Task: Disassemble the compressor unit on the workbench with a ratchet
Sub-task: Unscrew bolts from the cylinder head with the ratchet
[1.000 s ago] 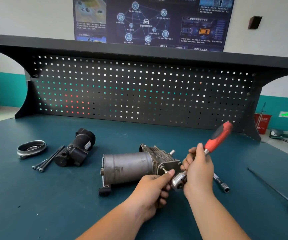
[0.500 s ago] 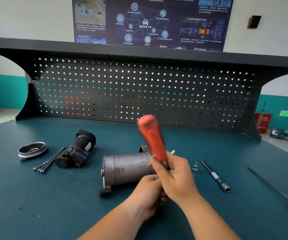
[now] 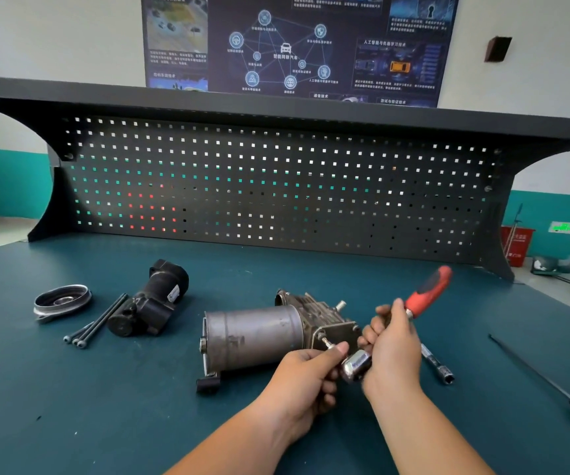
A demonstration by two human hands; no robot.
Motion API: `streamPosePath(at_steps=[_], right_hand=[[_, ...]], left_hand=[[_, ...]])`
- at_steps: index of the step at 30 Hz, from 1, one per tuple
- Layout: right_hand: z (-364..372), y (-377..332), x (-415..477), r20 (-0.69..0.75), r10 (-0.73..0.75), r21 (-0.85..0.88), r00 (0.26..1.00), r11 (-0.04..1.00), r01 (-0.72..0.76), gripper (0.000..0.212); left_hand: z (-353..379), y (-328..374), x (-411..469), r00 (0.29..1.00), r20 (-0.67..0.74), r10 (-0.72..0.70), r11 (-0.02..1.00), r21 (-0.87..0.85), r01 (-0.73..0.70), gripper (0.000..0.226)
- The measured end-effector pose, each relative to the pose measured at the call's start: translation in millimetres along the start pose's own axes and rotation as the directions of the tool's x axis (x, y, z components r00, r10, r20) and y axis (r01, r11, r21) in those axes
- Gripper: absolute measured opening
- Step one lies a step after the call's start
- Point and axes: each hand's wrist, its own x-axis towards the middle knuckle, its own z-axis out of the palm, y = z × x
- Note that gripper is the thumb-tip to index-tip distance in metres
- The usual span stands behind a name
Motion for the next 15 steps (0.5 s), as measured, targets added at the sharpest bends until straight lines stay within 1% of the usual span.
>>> streamPosePath(at_steps=[2,4,6,8,10,12,13,15], right_hand=[[4,-5,-7,0.099,-0.157,-0.089,0.983,0.982,0.166,0.035],[7,-8,-16,0.243,-0.268,-0.141,0.932,0.941,0.308,0.034],[8,-7,-25,0.403,-0.344,-0.202,0.848,0.871,0.449,0.033],[8,-4,-30,0.541,-0.402,-0.25,0.739,0.762,0.597,0.029],[7,-1,-33,0.641,-0.449,-0.254,0.622,0.641,0.725,0.03],[8,-2,-33,0.691,-0.481,-0.247,0.54,0.545,0.801,0.028],[8,-3,-33,0.714,-0.482,-0.234,0.508,0.519,0.822,0.027],[7,-2,-31,0.777,-0.454,-0.208,0.435,0.467,0.859,0.033]], left_hand=[[0,1,-2,0.999,-0.014,-0.029,1.0,0.01,0.029,0.041],[0,0,-3,0.999,-0.015,-0.034,0.999,0.021,0.034,0.04],[0,0,-3,1.0,-0.009,-0.017,0.999,0.031,0.018,0.045],[-2,0,-2,1.0,-0.008,0.004,1.0,0.027,-0.004,0.046],[-3,0,-2,1.0,-0.004,0.015,1.0,0.027,-0.015,0.041],[-5,-2,0,1.0,-0.002,0.026,0.999,0.039,-0.026,0.038],[-5,-3,0,0.999,0.0,0.033,0.998,0.045,-0.033,0.037],[-4,-4,1,0.999,0.004,0.048,0.997,0.068,-0.048,0.033]])
